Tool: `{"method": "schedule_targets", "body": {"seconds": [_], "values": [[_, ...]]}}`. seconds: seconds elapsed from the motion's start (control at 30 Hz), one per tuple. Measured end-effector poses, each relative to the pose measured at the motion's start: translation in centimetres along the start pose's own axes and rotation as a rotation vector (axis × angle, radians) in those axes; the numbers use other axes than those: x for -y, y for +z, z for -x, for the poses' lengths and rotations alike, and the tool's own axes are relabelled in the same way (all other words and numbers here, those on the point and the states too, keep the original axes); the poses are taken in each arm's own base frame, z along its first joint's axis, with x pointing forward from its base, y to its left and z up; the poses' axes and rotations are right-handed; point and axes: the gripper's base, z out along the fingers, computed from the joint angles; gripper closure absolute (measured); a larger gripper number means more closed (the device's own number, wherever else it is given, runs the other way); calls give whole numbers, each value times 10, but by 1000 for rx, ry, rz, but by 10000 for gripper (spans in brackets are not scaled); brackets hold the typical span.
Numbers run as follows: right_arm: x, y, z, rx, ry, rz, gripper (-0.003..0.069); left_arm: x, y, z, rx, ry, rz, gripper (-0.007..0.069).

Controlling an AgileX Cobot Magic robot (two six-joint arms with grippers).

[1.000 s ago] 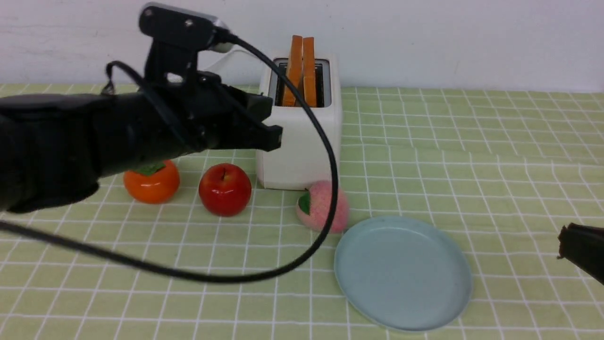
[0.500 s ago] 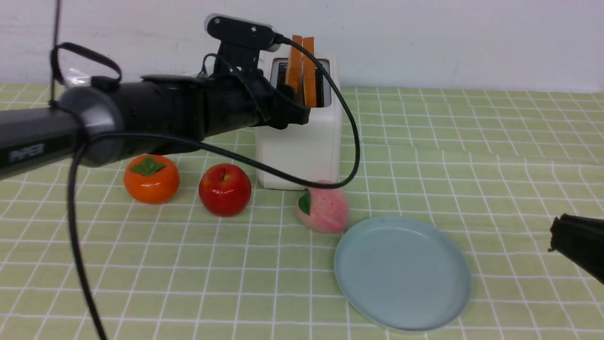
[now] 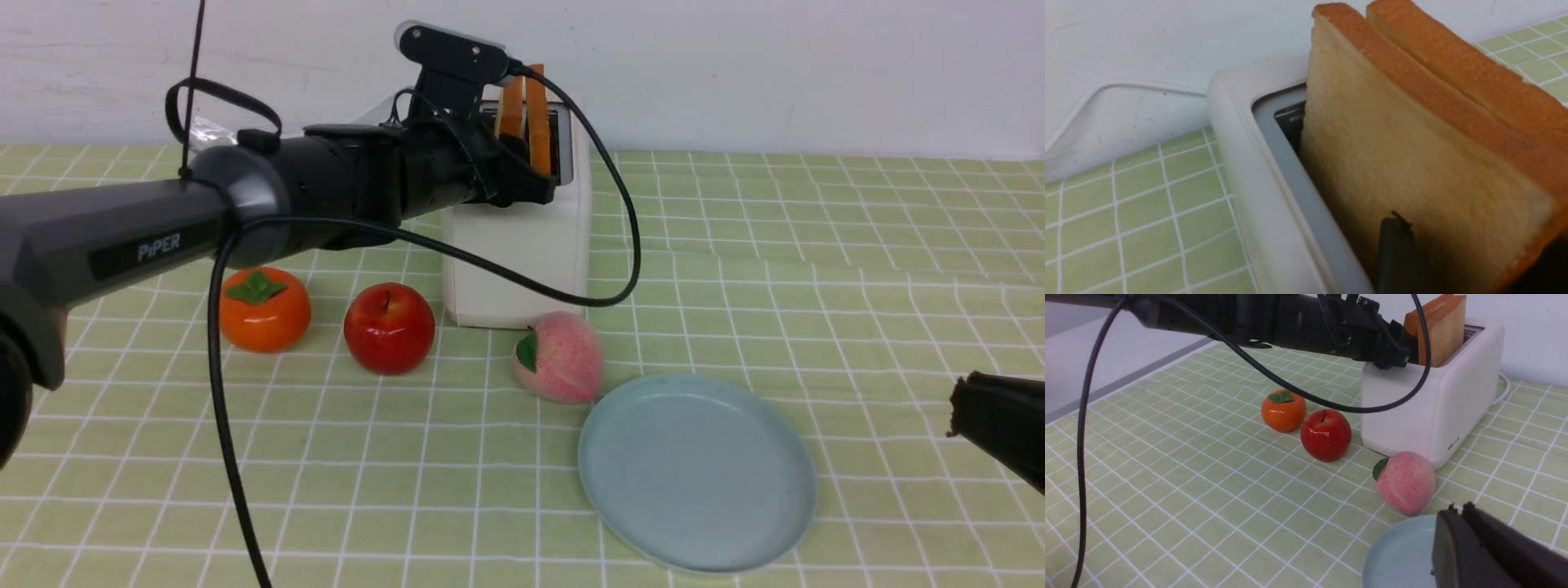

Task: Take toasted bread from bread machine on green coffee tablecloth place on plate.
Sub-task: 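Reach for a toast slice standing in the toaster with the left gripper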

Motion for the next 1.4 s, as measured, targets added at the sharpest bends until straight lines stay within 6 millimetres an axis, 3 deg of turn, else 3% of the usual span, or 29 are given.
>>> {"method": "schedule_targets", "body": {"seconds": [0.33,0.5,0.67,0.8,1.0,1.17,1.3,1.33,1.4], "values": [[0,0,0,1,0,0,637,-3,2,16,45,-2,25,312],[0,0,0,0,0,1,632,-4,9,15,45,-3,39,329],[0,0,0,-2,0,4,627,-5,16,10,35,-4,47,394],[0,0,0,-3,0,5,627,-5,16,10,34,-8,53,521],[0,0,0,2,0,-1,643,-6,12,16,47,-13,55,526],[2,0,1,14,1,-18,666,-10,-12,43,113,-22,65,526],[3,0,2,22,1,-28,666,-16,-62,92,248,-38,75,526],[3,0,2,23,1,-29,666,-17,-65,94,254,-38,73,526],[3,0,4,30,-2,-34,665,-19,-94,118,330,-57,61,526]]}}
